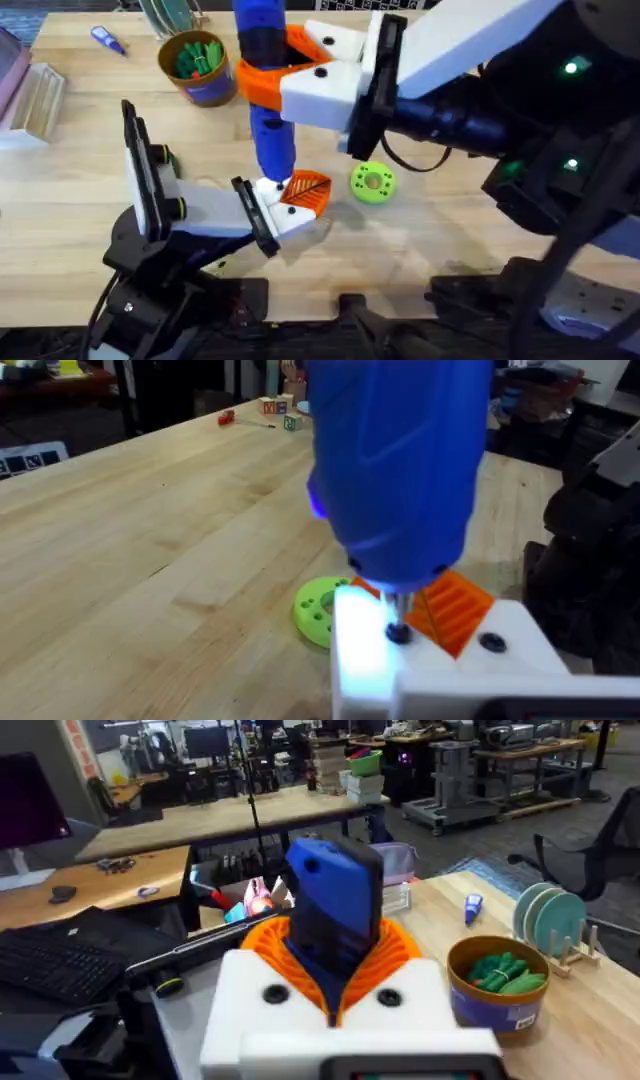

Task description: Pick up the gripper from the table and insert it into the empty holder that is missing its gripper. Then pick up a screw, insert it into the mounting hole, and use the screwdriver to tighten it. Finally, clean up the table by picking up the vegetable and placing it into the bucket.

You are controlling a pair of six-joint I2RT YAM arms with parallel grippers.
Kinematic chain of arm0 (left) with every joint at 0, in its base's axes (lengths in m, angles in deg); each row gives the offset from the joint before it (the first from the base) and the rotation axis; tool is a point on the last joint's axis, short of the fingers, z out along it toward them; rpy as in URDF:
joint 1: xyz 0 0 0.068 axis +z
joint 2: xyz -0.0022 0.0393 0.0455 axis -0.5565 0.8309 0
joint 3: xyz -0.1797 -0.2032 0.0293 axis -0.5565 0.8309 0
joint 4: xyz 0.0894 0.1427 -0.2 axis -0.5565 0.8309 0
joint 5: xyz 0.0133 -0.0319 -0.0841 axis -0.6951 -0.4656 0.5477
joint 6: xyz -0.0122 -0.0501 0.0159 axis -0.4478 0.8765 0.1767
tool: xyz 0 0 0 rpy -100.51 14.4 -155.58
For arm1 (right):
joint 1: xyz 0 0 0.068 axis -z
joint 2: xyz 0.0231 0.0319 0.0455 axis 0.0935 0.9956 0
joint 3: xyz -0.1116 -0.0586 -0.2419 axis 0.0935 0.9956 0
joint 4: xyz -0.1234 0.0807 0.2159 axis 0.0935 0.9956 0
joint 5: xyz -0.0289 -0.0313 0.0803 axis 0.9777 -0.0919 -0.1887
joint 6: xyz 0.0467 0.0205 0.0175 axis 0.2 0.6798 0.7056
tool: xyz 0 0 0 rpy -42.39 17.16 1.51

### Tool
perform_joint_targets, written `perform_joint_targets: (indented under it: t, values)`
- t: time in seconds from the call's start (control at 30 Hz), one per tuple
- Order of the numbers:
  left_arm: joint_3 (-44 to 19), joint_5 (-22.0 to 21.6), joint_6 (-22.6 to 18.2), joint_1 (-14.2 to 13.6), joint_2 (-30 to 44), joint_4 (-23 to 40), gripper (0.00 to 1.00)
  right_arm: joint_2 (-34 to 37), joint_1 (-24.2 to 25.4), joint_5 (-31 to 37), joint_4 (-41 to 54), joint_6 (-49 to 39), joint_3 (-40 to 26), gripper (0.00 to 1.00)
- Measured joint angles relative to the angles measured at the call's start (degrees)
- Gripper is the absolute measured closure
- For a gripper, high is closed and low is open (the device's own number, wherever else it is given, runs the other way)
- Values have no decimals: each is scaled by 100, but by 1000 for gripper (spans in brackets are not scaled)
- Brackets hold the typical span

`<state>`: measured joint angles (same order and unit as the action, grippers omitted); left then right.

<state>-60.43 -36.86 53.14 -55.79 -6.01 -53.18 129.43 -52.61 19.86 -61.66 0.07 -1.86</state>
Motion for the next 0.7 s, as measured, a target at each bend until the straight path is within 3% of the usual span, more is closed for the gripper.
perform_joint_targets:
  t: [0.7]
  values:
    - [0,-2,2,0,0,0,994,71,3,17,-96,22,0,978]
